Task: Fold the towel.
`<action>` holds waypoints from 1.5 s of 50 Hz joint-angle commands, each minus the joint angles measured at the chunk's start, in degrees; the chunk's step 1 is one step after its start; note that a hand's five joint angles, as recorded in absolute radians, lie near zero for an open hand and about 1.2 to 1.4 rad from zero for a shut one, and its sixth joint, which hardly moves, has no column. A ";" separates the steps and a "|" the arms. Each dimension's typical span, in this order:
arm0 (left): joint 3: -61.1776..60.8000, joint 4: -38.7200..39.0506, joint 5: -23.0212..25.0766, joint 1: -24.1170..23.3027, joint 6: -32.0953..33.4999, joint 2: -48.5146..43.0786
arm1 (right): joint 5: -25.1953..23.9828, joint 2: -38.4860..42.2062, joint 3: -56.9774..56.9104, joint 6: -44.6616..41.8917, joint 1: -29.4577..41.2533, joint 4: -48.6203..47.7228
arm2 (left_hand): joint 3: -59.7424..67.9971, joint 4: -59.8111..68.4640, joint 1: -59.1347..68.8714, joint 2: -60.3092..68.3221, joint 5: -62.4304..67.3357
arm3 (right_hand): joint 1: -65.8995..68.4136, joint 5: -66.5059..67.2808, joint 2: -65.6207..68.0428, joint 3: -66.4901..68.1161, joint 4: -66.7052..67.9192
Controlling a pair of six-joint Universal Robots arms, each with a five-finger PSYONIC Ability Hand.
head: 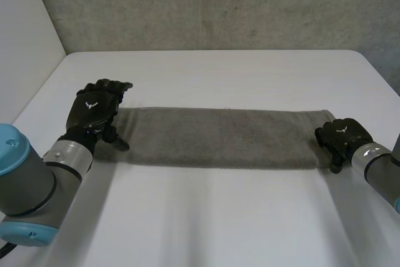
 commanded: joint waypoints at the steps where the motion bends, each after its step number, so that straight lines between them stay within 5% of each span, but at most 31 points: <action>1: 0.06 0.02 0.13 0.03 0.00 -1.07 | 0.66 0.75 -1.15 0.25 -1.42 -0.92 | -3.27 -4.35 -4.29 -3.83 -11.71 | 35.32 35.04 35.41 35.52 35.64; 9: 0.15 0.11 0.13 0.03 0.00 -1.51 | 2.95 0.83 -3.88 -1.07 -5.73 -0.75 | -3.44 -4.52 -4.46 -4.00 -11.88 | 42.14 41.86 42.23 42.33 42.45; 19: 0.50 0.46 0.05 0.29 0.00 -1.69 | 13.58 -0.75 -11.08 -11.97 -15.75 2.68 | -3.78 -4.86 -4.79 -4.34 -12.22 | 42.14 41.86 42.23 42.33 42.45; 30: 0.15 0.72 0.13 0.12 0.18 -1.69 | 13.58 -4.62 -18.91 -6.34 14.84 2.51 | -3.78 -4.86 -4.79 -4.34 -12.22 | 42.14 41.86 42.23 42.33 42.45; 32: 0.15 0.72 0.13 0.03 0.18 -1.78 | 13.50 -0.51 -22.32 -5.12 27.43 2.24 | -3.78 -4.86 -4.79 -4.34 -12.22 | 42.14 41.86 42.23 42.33 42.45; 35: 0.06 0.72 0.13 0.03 0.18 -1.86 | 13.50 4.15 -24.96 -4.24 37.38 2.07 | -3.78 -4.86 -4.79 -4.34 -12.22 | 42.14 41.86 42.23 42.33 42.45; 39: -0.03 0.72 0.13 -0.06 0.27 -1.95 | 13.67 8.46 -26.54 -4.66 43.12 2.68 | -3.78 -4.86 -4.79 -4.34 -12.22 | 42.14 41.86 42.23 42.33 42.45; 41: -0.03 0.72 0.05 -0.06 0.18 -2.04 | 14.11 11.12 -27.08 -4.85 43.75 3.56 | -3.78 -4.86 -4.79 -4.34 -12.22 | 31.10 30.81 31.19 31.29 31.41; 42: -0.03 0.72 0.05 -0.06 0.18 -2.04 | 14.90 13.55 -27.34 -5.46 44.62 4.60 | -3.78 -4.86 -4.79 -4.34 -12.22 | -3.71 -3.99 -3.62 -3.51 -3.39; 43: -0.03 0.72 0.05 -0.06 0.27 -2.04 | 16.21 14.71 -27.78 -5.55 44.54 5.92 | -3.78 -4.86 -4.79 -4.34 -12.22 | -27.86 -28.14 -27.77 -27.67 -27.55; 52: -0.03 0.81 0.13 -0.15 0.27 -2.13 | 18.77 7.25 -23.74 -3.18 39.27 7.60 | -3.78 -4.86 -4.79 -4.34 -12.22 | -27.86 -28.14 -27.77 -27.67 -27.55; 56: -0.03 0.81 0.13 -0.15 0.35 -2.22 | 14.04 -2.48 -14.63 2.86 31.47 7.25 | -3.78 -4.86 -4.79 -4.34 -12.22 | -27.86 -28.14 -27.77 -27.67 -27.55; 65: -0.38 0.64 1.54 -3.05 0.44 -2.74 | 6.29 -9.97 6.20 6.58 19.43 -1.25 | -2.43 -3.51 -3.45 -2.99 -10.87 | -27.86 -28.14 -27.77 -27.67 -27.55; 71: -0.38 0.28 4.71 -6.65 0.62 -3.89 | 3.92 -12.00 12.37 6.75 16.33 -9.26 | -1.93 -3.01 -2.94 -2.49 -10.37 | -27.86 -28.14 -27.77 -27.67 -27.55; 75: -0.38 -2.18 5.94 -9.46 6.33 -4.94 | 3.39 -12.09 13.26 7.72 16.33 -10.85 | -0.58 -1.66 -1.60 -1.14 -9.02 | -27.86 -28.14 -27.77 -27.67 -27.55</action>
